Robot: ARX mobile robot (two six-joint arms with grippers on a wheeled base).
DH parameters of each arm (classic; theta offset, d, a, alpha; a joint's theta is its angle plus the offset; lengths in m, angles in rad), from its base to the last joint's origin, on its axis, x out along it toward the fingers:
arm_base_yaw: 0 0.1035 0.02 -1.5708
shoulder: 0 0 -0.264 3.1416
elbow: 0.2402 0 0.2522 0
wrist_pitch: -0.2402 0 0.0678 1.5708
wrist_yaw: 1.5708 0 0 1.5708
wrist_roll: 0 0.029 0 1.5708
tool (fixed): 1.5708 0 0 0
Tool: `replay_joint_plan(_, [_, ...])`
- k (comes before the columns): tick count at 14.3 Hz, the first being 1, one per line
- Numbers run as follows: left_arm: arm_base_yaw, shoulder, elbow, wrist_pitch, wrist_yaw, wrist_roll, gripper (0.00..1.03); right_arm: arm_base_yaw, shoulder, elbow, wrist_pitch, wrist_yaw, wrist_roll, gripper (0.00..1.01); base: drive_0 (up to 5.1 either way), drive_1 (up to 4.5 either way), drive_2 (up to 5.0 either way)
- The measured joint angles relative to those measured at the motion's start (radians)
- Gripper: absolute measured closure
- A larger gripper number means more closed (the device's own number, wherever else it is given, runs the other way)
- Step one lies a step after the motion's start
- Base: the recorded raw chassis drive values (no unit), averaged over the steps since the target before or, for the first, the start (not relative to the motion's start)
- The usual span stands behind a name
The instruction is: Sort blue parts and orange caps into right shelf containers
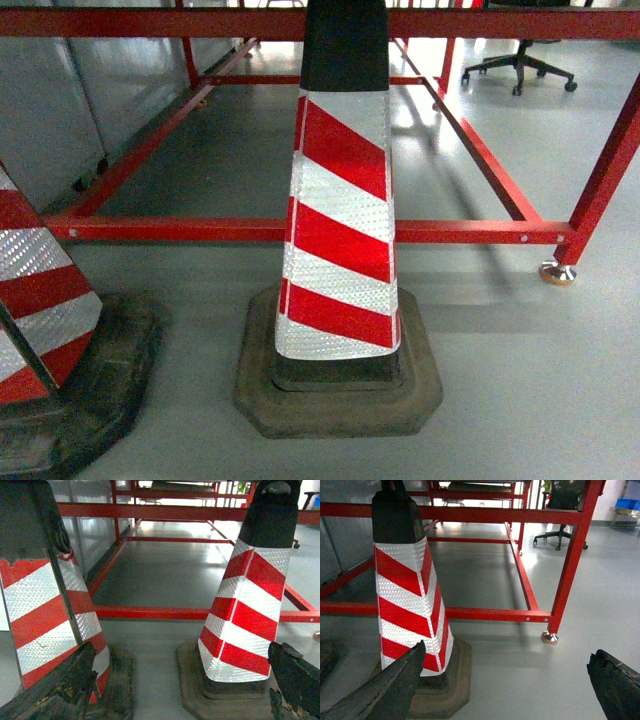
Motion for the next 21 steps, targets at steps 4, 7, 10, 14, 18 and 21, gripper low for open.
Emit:
replay_joint_plan(4, [0.0,0.0,0.0,0.0,0.0,0.0,0.05,0.0,0.0,0.0,0.0,0.0,0.0,0.03,0.0,0.0,0.0])
replay_joint_plan(7, [0.0,0.0,0.0,0.0,0.0,0.0,0.05,0.0,0.0,0.0,0.0,0.0,0.0,0.03,0.0,0.0,0.0])
replay_joint_plan(10, [0.0,0.0,0.0,0.0,0.0,0.0,0.05,0.0,0.0,0.0,0.0,0.0,0.0,0.03,0.0,0.0,0.0])
replay_joint_plan(14, [0.0,0.0,0.0,0.0,0.0,0.0,0.05,0.0,0.0,0.0,0.0,0.0,0.0,0.03,0.0,0.0,0.0])
replay_joint_plan(18, [0.0,0.0,0.0,0.0,0.0,0.0,0.05,0.0,0.0,0.0,0.0,0.0,0.0,0.03,0.0,0.0,0.0])
replay_joint_plan(21, [0.0,0.0,0.0,0.0,0.0,0.0,0.05,0.0,0.0,0.0,0.0,0.0,0.0,0.03,0.0,0.0,0.0])
